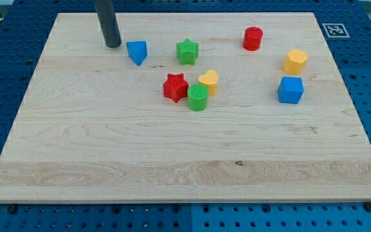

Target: Slide the blue triangle down a bit

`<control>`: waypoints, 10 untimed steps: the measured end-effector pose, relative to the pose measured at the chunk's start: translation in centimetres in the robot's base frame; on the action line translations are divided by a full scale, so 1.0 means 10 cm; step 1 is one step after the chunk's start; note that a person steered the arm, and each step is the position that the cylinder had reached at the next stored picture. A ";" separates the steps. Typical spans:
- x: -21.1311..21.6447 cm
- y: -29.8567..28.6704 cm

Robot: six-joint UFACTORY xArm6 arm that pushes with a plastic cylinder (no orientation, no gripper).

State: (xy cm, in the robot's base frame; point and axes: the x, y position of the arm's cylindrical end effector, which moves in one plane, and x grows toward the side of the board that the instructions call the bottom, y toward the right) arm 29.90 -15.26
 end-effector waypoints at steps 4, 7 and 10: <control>0.51 0.54; 0.26 0.88; 0.60 1.32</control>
State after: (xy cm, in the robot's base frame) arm 35.93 -2.07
